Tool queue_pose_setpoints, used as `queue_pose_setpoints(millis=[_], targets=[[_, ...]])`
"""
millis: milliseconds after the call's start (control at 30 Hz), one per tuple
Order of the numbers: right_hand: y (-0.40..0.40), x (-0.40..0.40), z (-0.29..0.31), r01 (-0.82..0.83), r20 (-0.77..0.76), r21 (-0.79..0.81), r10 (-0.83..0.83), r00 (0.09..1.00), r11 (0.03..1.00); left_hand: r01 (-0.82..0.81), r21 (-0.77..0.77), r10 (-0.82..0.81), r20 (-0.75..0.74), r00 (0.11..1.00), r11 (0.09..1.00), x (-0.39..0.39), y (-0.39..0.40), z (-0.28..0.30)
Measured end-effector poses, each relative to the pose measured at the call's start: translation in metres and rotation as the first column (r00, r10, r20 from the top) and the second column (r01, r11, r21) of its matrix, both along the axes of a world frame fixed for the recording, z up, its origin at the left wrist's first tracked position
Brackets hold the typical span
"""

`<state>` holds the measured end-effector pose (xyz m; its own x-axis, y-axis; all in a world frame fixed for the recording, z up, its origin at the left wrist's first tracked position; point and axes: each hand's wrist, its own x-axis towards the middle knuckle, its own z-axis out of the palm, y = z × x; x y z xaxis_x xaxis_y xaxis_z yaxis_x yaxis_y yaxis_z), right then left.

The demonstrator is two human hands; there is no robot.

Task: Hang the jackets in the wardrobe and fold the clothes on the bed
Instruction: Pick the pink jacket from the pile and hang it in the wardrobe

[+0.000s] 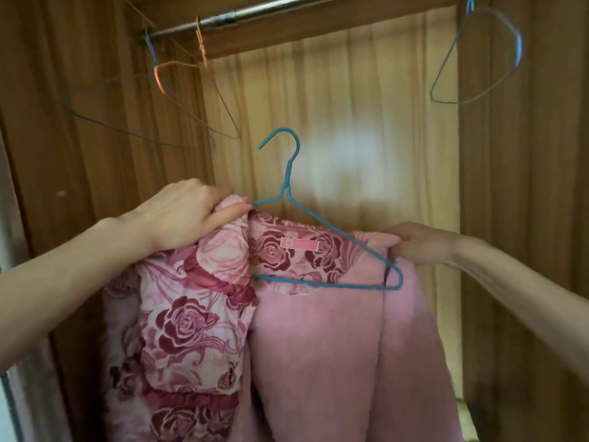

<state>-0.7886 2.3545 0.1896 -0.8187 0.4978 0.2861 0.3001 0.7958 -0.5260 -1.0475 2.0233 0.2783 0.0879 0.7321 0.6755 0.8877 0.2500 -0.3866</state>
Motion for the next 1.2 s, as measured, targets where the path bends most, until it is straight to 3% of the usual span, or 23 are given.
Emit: queue_pose_setpoints(millis=[100, 167, 200, 267, 333, 433, 700, 833, 900, 1000, 1100, 1200], targets=[[-0.011, 0.008, 0.012, 0.064, -0.253, -0.013, -0.065, 0.965, 0.998, 0.029, 0.020, -0.029, -0.023, 0.999, 0.999, -0.009, 0.001, -0.006], [-0.021, 0.013, 0.012, 0.233, -0.350, 0.179, -0.160, 0.923, 0.956, 0.023, 0.075, -0.016, -0.097, 0.995, 0.997, -0.010, 0.001, -0.008], [-0.026, 0.017, 0.009, 0.345, -0.395, 0.322, -0.206, 0.895, 0.882, 0.014, 0.111, 0.002, -0.145, 0.989, 0.994, -0.009, 0.001, -0.009], [-0.034, 0.025, 0.004, 0.470, -0.397, 0.513, -0.287, 0.872, 0.719, -0.024, 0.172, 0.063, -0.225, 0.972, 0.985, -0.007, 0.002, -0.011], [-0.041, 0.031, 0.007, 0.471, -0.316, 0.560, -0.350, 0.882, 0.681, -0.074, 0.217, 0.132, -0.269, 0.954, 0.973, -0.004, 0.007, -0.015], [-0.055, 0.036, 0.017, 0.432, -0.243, 0.603, -0.362, 0.900, 0.671, -0.105, 0.288, 0.182, -0.257, 0.949, 0.952, 0.008, 0.016, -0.020], [-0.101, 0.020, 0.039, 0.337, -0.385, 0.583, -0.114, 0.916, 0.739, 0.023, 0.375, 0.070, -0.231, 0.970, 0.927, 0.061, 0.033, -0.031], [-0.095, 0.040, 0.043, 0.166, -0.424, 0.452, 0.048, 0.904, 0.877, 0.088, 0.432, -0.011, -0.179, 0.984, 0.897, 0.064, 0.028, -0.029], [-0.085, 0.047, 0.040, 0.082, -0.413, 0.429, 0.115, 0.903, 0.900, 0.114, 0.477, -0.061, -0.126, 0.990, 0.872, 0.064, 0.023, -0.028], [-0.082, 0.042, 0.025, -0.002, -0.278, 0.422, 0.131, 0.951, 0.907, 0.151, 0.481, -0.126, -0.084, 0.988, 0.864, 0.070, 0.024, -0.026], [-0.089, 0.036, 0.012, 0.033, -0.296, 0.512, 0.140, 0.945, 0.859, 0.169, 0.454, -0.152, -0.074, 0.986, 0.875, 0.071, 0.025, -0.023], [-0.097, 0.039, 0.040, 0.068, -0.370, 0.516, 0.150, 0.917, 0.854, 0.120, 0.480, -0.142, 0.009, 0.990, 0.869, 0.065, 0.027, -0.008]])
